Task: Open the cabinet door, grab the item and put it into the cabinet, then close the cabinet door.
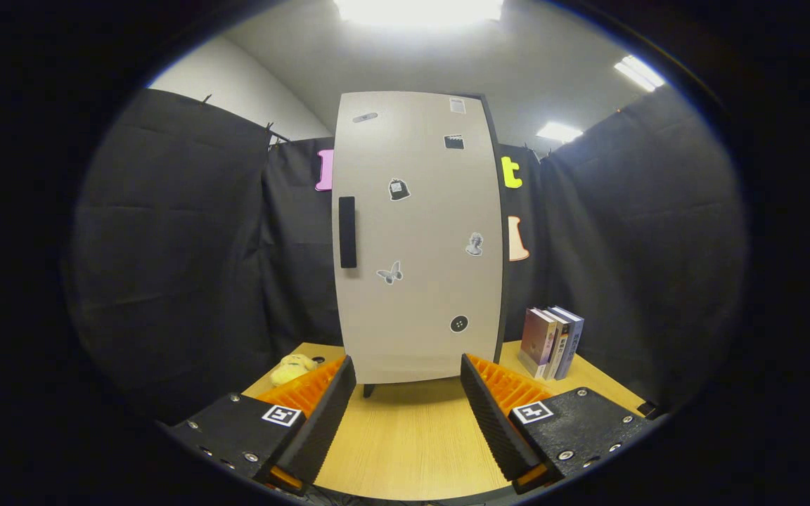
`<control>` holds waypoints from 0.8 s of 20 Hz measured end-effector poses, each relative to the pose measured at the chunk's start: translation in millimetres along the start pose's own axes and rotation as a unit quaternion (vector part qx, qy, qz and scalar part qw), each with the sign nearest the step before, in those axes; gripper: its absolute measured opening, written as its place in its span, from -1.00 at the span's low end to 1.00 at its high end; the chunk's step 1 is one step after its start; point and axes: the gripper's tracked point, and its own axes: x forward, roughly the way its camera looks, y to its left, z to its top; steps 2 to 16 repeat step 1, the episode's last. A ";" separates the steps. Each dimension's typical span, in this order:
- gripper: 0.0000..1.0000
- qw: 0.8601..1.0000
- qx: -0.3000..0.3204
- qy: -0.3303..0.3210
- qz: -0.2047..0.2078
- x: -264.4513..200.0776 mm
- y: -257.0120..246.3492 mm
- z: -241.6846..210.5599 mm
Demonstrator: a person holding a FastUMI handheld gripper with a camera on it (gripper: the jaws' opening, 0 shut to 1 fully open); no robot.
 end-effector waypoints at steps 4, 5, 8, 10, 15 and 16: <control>0.87 1.000 0.000 0.001 -0.001 0.0 -0.3 0.1; 0.87 1.000 0.000 0.001 -0.001 0.0 -0.3 0.1; 0.87 1.000 0.000 0.001 -0.001 0.0 -0.3 0.1; 0.87 1.000 0.000 0.001 -0.001 0.0 -0.3 0.1; 0.87 1.000 0.000 0.001 -0.001 0.0 -0.3 0.1; 0.87 1.000 0.000 0.001 -0.001 0.0 -0.3 0.1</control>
